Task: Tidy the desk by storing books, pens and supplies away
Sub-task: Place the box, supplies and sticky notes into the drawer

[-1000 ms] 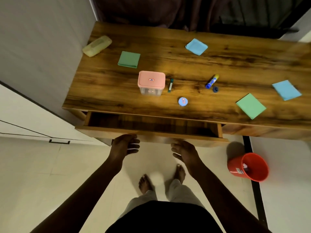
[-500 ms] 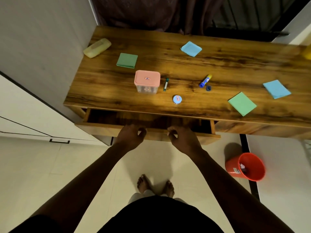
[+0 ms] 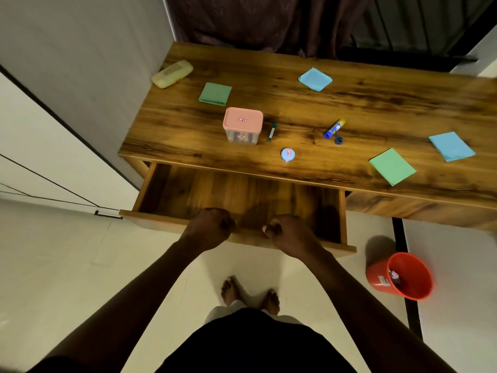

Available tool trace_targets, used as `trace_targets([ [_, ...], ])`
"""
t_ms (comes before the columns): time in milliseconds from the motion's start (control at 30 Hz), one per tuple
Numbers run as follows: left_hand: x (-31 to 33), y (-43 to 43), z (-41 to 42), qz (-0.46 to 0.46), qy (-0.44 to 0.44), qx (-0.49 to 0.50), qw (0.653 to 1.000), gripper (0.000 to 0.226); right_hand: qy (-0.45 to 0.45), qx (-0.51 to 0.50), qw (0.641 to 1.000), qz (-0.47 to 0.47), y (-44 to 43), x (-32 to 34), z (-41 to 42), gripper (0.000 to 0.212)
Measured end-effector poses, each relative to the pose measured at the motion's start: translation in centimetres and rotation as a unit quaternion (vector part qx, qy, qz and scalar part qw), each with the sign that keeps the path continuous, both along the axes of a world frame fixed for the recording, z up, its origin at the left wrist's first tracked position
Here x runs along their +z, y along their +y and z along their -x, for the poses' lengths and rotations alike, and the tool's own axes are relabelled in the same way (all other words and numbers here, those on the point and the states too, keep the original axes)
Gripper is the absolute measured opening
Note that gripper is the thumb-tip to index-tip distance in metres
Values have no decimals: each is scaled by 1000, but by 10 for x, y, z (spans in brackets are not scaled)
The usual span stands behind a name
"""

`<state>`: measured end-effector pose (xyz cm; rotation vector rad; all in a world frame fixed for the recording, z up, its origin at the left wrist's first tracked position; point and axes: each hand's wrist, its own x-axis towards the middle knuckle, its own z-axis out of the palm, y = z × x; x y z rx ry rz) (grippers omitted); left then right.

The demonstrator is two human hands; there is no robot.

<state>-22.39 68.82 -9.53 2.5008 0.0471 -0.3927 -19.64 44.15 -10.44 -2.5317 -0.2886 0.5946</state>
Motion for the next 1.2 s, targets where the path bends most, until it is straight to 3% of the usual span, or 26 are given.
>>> trace_targets([
  [67, 2, 1, 10, -13, 19, -10, 1000, 32, 17, 8, 1000, 1, 1, -1, 6, 35],
  [200, -4, 4, 26, -51, 50, -38, 997, 23, 47, 26, 998, 11, 3, -2, 19, 48],
  [433, -12, 11, 46, -86, 137, -75, 984, 54, 127, 90, 988, 6, 3, -8, 36, 53],
  [567, -9, 5, 47, -106, 191, -26, 976, 39, 156, 112, 981, 14, 4, -4, 37, 51],
  [767, 1, 1, 46, -133, 222, -49, 965, 34, 181, 121, 976, 22, 5, -1, 42, 53],
  [833, 2, 4, 46, -111, 244, -87, 960, 28, 207, 123, 970, 17, 5, -3, 42, 52],
  [933, 8, 8, 45, 27, 305, -67, 950, 30, 248, 116, 962, -19, 2, -6, 34, 45],
  [1000, 9, 10, 37, 73, 275, -33, 958, 33, 244, 100, 963, -53, 1, 0, 22, 34],
  [1067, 12, 11, 25, 56, 204, -14, 977, 33, 232, 51, 965, -108, 4, 8, 6, 22],
  [1200, 33, 13, -8, 95, 75, 92, 988, 12, 171, -75, 965, -185, 16, 22, -35, 19],
])
